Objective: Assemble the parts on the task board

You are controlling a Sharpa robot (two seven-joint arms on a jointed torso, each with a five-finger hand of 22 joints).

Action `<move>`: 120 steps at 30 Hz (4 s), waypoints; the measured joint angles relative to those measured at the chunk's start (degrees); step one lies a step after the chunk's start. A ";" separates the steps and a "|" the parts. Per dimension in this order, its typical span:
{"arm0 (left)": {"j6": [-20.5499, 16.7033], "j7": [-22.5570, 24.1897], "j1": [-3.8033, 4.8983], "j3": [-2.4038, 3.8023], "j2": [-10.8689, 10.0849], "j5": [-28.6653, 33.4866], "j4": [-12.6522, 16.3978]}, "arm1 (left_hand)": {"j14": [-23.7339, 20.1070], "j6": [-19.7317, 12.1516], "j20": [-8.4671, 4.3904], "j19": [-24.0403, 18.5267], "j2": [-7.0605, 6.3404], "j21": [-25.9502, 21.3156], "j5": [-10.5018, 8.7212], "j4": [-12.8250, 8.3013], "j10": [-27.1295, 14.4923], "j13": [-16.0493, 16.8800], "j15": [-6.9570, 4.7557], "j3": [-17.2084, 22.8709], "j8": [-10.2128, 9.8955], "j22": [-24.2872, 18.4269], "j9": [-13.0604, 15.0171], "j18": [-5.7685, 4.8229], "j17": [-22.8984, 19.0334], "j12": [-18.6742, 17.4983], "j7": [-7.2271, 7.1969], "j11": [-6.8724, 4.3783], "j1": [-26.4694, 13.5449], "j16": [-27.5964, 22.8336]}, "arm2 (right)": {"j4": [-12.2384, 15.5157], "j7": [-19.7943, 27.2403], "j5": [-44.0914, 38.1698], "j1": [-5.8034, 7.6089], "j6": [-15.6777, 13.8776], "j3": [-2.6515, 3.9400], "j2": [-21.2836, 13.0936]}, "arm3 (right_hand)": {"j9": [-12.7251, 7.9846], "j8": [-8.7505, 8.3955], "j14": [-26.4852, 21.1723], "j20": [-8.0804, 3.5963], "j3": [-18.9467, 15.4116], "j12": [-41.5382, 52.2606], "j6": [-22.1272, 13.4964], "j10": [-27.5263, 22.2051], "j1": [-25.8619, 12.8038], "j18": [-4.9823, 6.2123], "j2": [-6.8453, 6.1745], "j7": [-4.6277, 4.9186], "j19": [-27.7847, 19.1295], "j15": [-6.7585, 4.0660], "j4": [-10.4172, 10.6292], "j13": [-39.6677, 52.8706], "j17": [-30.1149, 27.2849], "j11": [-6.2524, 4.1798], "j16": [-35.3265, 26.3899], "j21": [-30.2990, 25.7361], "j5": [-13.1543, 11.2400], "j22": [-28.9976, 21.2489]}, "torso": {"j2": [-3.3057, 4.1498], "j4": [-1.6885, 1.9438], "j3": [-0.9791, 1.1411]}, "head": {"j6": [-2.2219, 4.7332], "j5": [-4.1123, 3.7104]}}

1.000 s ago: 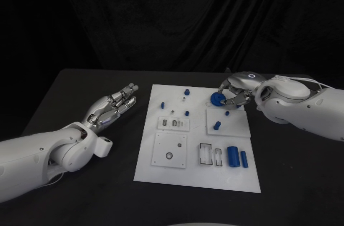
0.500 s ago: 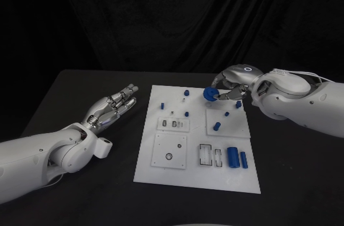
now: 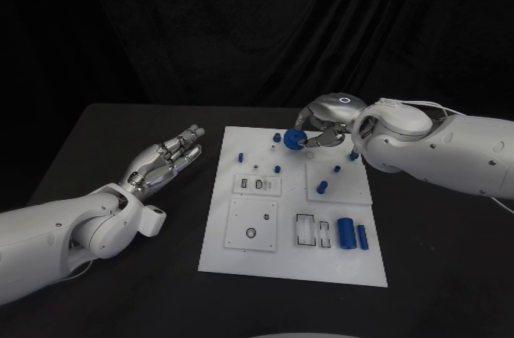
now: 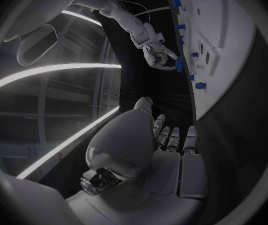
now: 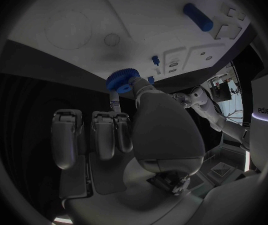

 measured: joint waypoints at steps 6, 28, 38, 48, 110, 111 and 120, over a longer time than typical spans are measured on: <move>0.02 0.00 0.00 0.00 0.08 0.00 0.01 | 0.00 0.00 0.00 0.00 0.00 0.00 0.00 0.00 0.00 0.00 0.00 0.00 0.00 0.00 0.00 0.00 0.01 0.00 0.00 0.00 0.00 0.00 | -2.40 0.43 0.43 -0.37 0.86 0.01 3.37 | 0.00 0.66 0.00 0.00 -0.01 0.00 0.00 0.00 -0.06 0.01 -0.07 -0.01 0.00 0.00 0.00 0.02 0.00 0.00 0.00 0.00 -0.03 -0.01 | 0.01 0.04 0.01 | -0.14 -0.14; 0.35 0.00 0.00 0.00 0.85 -0.01 -0.44 | 0.00 0.00 0.00 0.00 0.00 0.00 -0.03 0.00 0.21 0.00 0.00 0.00 0.00 0.00 0.00 0.00 0.00 0.00 0.00 0.20 0.00 0.00 | -6.02 1.60 0.94 -1.77 3.48 0.17 8.07 | 0.00 2.65 0.00 0.00 0.48 0.00 -0.02 0.00 0.13 0.02 0.10 -0.03 0.00 0.01 0.44 0.00 0.00 0.00 0.00 -1.01 0.31 -0.02 | 0.12 0.24 -0.07 | -0.49 -0.31; 0.58 0.00 0.00 0.00 0.94 -0.01 -0.54 | 0.00 0.00 0.00 0.00 0.00 0.00 -0.03 0.00 0.21 0.00 0.00 0.00 0.00 0.00 0.00 0.92 -0.03 0.00 0.00 0.20 0.00 0.00 | -6.34 1.57 1.08 -1.91 3.97 0.16 8.47 | 18.48 -6.26 -0.04 0.73 2.28 0.00 -3.49 -0.08 0.19 0.02 0.15 0.76 -0.11 1.01 0.24 0.00 0.00 0.90 0.00 -2.61 0.50 -0.02 | 0.04 0.11 0.01 | -0.66 -0.18; 0.85 0.00 0.00 0.00 0.98 -0.01 -0.68 | 0.00 0.00 0.00 0.00 0.00 0.00 -0.03 -0.01 0.20 0.00 0.00 0.00 0.00 0.00 -0.01 0.91 -0.02 0.00 0.00 0.20 0.00 0.00 | -6.76 1.15 1.11 -1.91 3.99 0.17 8.50 | 16.44 -7.78 -0.10 0.92 2.78 0.00 -3.68 0.05 0.18 0.03 0.16 0.79 0.09 1.36 -0.11 -0.01 0.00 1.10 0.00 -3.44 0.53 -0.03 | 0.02 0.09 0.01 | -0.75 -0.12; 1.62 0.01 0.00 0.00 -0.15 -0.02 -0.33 | 0.00 0.72 0.40 0.00 0.00 0.00 -0.03 0.15 0.20 0.00 0.42 0.15 0.00 0.00 0.05 0.89 -0.02 0.00 0.71 0.61 0.00 0.00 | 5.70 0.80 1.10 0.62 -1.18 0.11 -10.29 | 8.24 -12.43 0.05 1.34 3.08 0.00 -7.73 -0.15 -2.62 0.04 -0.82 0.78 0.09 1.51 1.02 -0.03 0.00 1.30 0.00 -1.95 0.25 -0.01 | 0.02 0.10 -0.01 | -0.59 0.22; 1.62 0.01 0.00 0.00 -0.15 -0.02 -0.30 | 0.00 0.72 0.40 0.00 0.00 0.00 -0.03 0.15 0.20 0.00 0.42 0.15 0.00 0.00 0.05 0.89 -0.02 0.00 0.71 0.61 0.00 0.00 | 6.00 0.80 1.10 0.62 -1.33 0.06 -11.12 | 8.13 -12.43 0.05 1.34 3.15 0.00 -7.54 -0.15 -2.62 0.03 -0.82 0.59 0.09 1.51 1.09 -0.03 0.00 1.30 0.00 -1.84 0.25 -0.02 | 0.02 0.08 -0.01 | -0.59 0.20; 1.62 0.01 0.00 0.00 0.15 -0.02 -0.30 | 0.00 0.72 0.40 0.00 0.00 0.00 -0.03 0.15 0.19 0.00 0.42 0.15 0.00 0.00 0.05 0.89 -0.01 0.00 0.71 0.61 0.00 0.00 | 7.33 1.00 1.10 -0.45 -2.65 -0.10 -17.36 | 6.83 -12.43 0.05 1.34 2.65 0.00 -7.23 -0.15 -2.77 0.04 -0.97 0.28 0.09 1.51 2.23 -0.03 0.00 1.30 0.00 -0.95 0.25 -0.02 | -0.05 -0.07 -0.07 | -0.70 0.34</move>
